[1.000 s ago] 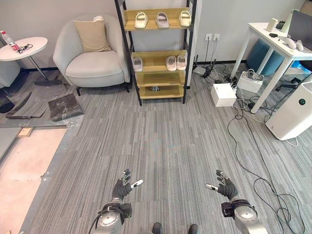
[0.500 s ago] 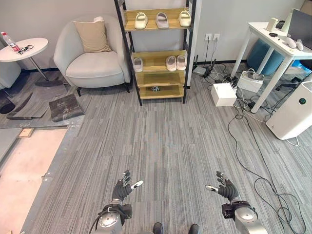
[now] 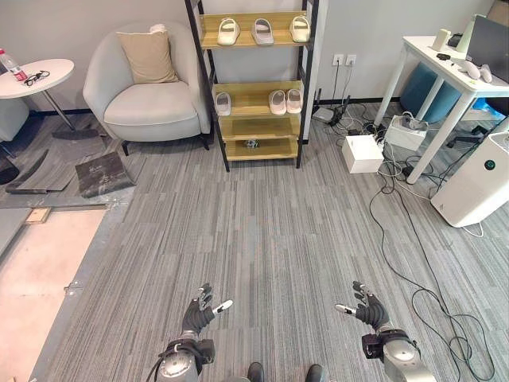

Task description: Arrange the slippers neatly on the shoe rack.

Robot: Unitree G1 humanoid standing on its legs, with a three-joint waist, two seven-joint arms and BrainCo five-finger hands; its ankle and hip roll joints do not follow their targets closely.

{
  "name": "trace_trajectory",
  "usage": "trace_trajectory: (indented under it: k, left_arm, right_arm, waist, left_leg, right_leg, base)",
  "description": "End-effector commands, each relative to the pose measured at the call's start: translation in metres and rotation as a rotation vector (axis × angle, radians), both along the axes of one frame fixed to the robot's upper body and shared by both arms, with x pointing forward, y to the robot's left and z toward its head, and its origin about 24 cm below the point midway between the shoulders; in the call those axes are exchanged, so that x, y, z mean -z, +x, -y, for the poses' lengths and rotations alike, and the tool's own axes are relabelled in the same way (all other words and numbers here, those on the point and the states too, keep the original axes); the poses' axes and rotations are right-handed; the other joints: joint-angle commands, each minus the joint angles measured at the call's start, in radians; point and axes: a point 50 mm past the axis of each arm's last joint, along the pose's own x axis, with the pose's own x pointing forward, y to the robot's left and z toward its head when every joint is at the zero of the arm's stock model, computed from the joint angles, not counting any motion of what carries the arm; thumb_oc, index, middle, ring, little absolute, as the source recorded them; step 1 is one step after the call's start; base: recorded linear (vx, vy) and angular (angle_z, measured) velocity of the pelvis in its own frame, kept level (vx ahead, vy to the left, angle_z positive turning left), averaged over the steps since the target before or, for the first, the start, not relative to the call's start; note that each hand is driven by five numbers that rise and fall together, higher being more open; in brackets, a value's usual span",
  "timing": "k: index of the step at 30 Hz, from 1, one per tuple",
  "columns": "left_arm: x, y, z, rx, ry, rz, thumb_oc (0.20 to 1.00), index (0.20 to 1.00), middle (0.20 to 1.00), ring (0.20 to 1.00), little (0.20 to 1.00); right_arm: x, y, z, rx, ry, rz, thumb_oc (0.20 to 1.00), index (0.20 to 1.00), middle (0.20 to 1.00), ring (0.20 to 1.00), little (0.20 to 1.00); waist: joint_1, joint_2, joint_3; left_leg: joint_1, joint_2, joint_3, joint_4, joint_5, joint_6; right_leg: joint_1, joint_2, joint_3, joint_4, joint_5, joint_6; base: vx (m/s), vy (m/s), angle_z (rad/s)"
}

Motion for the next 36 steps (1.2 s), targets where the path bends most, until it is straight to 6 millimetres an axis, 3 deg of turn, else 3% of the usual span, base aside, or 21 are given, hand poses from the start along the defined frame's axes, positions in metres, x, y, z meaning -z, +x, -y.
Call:
trace_trajectory:
  k: [1, 5, 7, 9, 10, 12, 16, 21, 24, 27, 30, 33, 36]
  left_arm:
    - [-0.008, 0.010, -0.011, -0.020, 0.012, 0.058, 1.000, 1.000, 1.000, 1.000, 1.000]
    - [-0.006, 0.008, -0.015, -0.031, 0.021, 0.049, 1.000, 1.000, 1.000, 1.000, 1.000]
    - [-0.009, 0.011, -0.017, -0.038, 0.023, 0.064, 1.000, 1.000, 1.000, 1.000, 1.000]
    - [-0.014, 0.015, -0.018, -0.025, 0.029, 0.088, 1.000, 1.000, 1.000, 1.000, 1.000]
    - [-0.016, 0.017, -0.018, -0.006, 0.039, 0.098, 1.000, 1.000, 1.000, 1.000, 1.000]
    - [-0.017, 0.017, -0.018, 0.014, 0.054, 0.101, 1.000, 1.000, 1.000, 1.000, 1.000]
    - [-0.018, 0.019, -0.021, 0.006, 0.060, 0.104, 1.000, 1.000, 1.000, 1.000, 1.000]
    - [-0.018, 0.028, -0.022, -0.054, -0.016, 0.108, 1.000, 1.000, 1.000, 1.000, 1.000]
    - [-0.016, 0.032, -0.018, -0.071, -0.039, 0.104, 1.000, 1.000, 1.000, 1.000, 1.000]
    - [-0.012, 0.031, -0.010, -0.100, -0.085, 0.097, 1.000, 1.000, 1.000, 1.000, 1.000]
    - [-0.016, 0.037, -0.006, -0.093, -0.105, 0.121, 1.000, 1.000, 1.000, 1.000, 1.000]
    - [-0.021, 0.043, -0.005, -0.079, -0.112, 0.148, 1.000, 1.000, 1.000, 1.000, 1.000]
    - [-0.023, 0.046, -0.004, -0.066, -0.111, 0.157, 1.000, 1.000, 1.000, 1.000, 1.000]
  right_arm:
    - [-0.014, 0.020, -0.011, -0.028, 0.033, 0.093, 1.000, 1.000, 1.000, 1.000, 1.000]
    - [-0.019, 0.027, -0.012, -0.033, 0.032, 0.116, 1.000, 1.000, 1.000, 1.000, 1.000]
    - [-0.025, 0.034, -0.011, -0.033, 0.016, 0.143, 1.000, 1.000, 1.000, 1.000, 1.000]
    - [-0.029, 0.037, -0.008, -0.026, 0.000, 0.161, 1.000, 1.000, 1.000, 1.000, 1.000]
    - [-0.030, 0.039, -0.007, -0.026, -0.003, 0.169, 1.000, 1.000, 1.000, 1.000, 1.000]
    - [-0.031, 0.040, -0.006, -0.025, -0.008, 0.172, 1.000, 1.000, 1.000, 1.000, 1.000]
    - [-0.033, 0.040, -0.003, -0.019, -0.005, 0.182, 1.000, 1.000, 1.000, 1.000, 1.000]
    - [-0.036, 0.039, 0.001, 0.013, 0.021, 0.192, 1.000, 1.000, 1.000, 1.000, 1.000]
    - [-0.032, 0.032, 0.004, 0.032, 0.030, 0.180, 1.000, 1.000, 1.000, 1.000, 1.000]
    - [-0.030, 0.024, 0.015, 0.065, 0.028, 0.167, 1.000, 1.000, 1.000, 1.000, 1.000]
    - [-0.032, 0.023, 0.021, 0.079, 0.025, 0.178, 1.000, 1.000, 1.000, 1.000, 1.000]
    - [-0.036, 0.027, 0.023, 0.074, 0.025, 0.198, 1.000, 1.000, 1.000, 1.000, 1.000]
    - [-0.036, 0.028, 0.023, 0.081, 0.031, 0.197, 1.000, 1.000, 1.000, 1.000, 1.000]
  waist:
    - [0.003, -0.043, 0.003]
    - [0.010, -0.051, 0.012]
    - [0.017, -0.054, 0.027]
    - [0.022, -0.052, 0.040]
    - [0.028, -0.052, 0.057]
    - [0.026, -0.050, 0.078]
    - [0.015, -0.053, 0.092]
    - [-0.030, -0.074, 0.107]
    - [-0.047, -0.086, 0.079]
    - [-0.056, -0.070, 0.054]
    - [-0.050, -0.066, 0.061]
    - [-0.031, -0.084, 0.092]
    - [-0.021, -0.094, 0.103]
  left_leg:
    - [0.023, 0.057, -0.026, 0.001, -0.066, -0.062]
    - [0.013, 0.038, -0.026, 0.010, -0.078, -0.047]
    - [-0.005, 0.020, -0.029, 0.028, -0.088, -0.029]
    - [-0.004, 0.005, -0.033, 0.034, -0.098, -0.011]
    - [0.014, -0.010, -0.023, 0.036, -0.115, 0.008]
    - [0.042, -0.023, -0.023, 0.035, -0.127, 0.025]
    - [0.085, -0.023, -0.023, 0.014, -0.143, 0.021]
    - [0.137, -0.017, -0.039, 0.010, -0.188, -0.007]
    - [0.161, -0.008, -0.050, 0.038, -0.235, -0.017]
    - [0.151, 0.016, -0.060, 0.127, -0.252, -0.043]
    - [0.067, 0.025, -0.063, 0.344, -0.179, -0.101]
    - [-0.044, -0.006, -0.095, 0.557, -0.077, -0.160]
    - [-0.094, 0.002, -0.078, 0.579, -0.060, -0.166]
  right_leg:
    - [0.031, -0.107, 0.019, 0.001, -0.051, 0.106]
    - [0.020, -0.120, 0.028, 0.006, -0.038, 0.115]
    - [-0.014, -0.146, 0.037, 0.073, -0.048, 0.128]
    - [-0.054, -0.174, 0.048, 0.169, -0.067, 0.141]
    - [-0.111, -0.216, 0.056, 0.297, -0.039, 0.160]
    - [-0.150, -0.235, 0.070, 0.412, 0.004, 0.170]
    - [-0.213, -0.241, 0.043, 0.371, 0.016, 0.156]
    - [-0.247, -0.209, -0.043, 0.122, 0.098, 0.174]
    - [-0.231, -0.178, -0.041, 0.097, 0.074, 0.153]
    - [-0.200, -0.133, -0.046, 0.098, 0.046, 0.122]
    - [-0.150, -0.099, -0.051, 0.083, 0.007, 0.082]
    - [-0.086, -0.093, -0.050, 0.059, -0.023, 0.047]
    - [-0.061, -0.085, -0.055, 0.048, -0.043, 0.035]
  base:
    - [0.01, 0.048, 0.00]
    - [0.01, 0.098, -0.01]
    - [0.00, 0.165, -0.03]
    - [0.02, 0.207, -0.10]
    - [0.06, 0.246, -0.08]
    - [0.08, 0.162, -0.04]
    - [0.19, 0.017, -0.05]
    - [0.24, -0.092, -0.06]
    - [0.34, -0.122, 0.28]
    - [0.35, -0.140, 0.22]
    - [0.27, -0.162, 0.07]
    - [0.16, -0.101, 0.08]
    - [0.15, -0.075, -0.15]
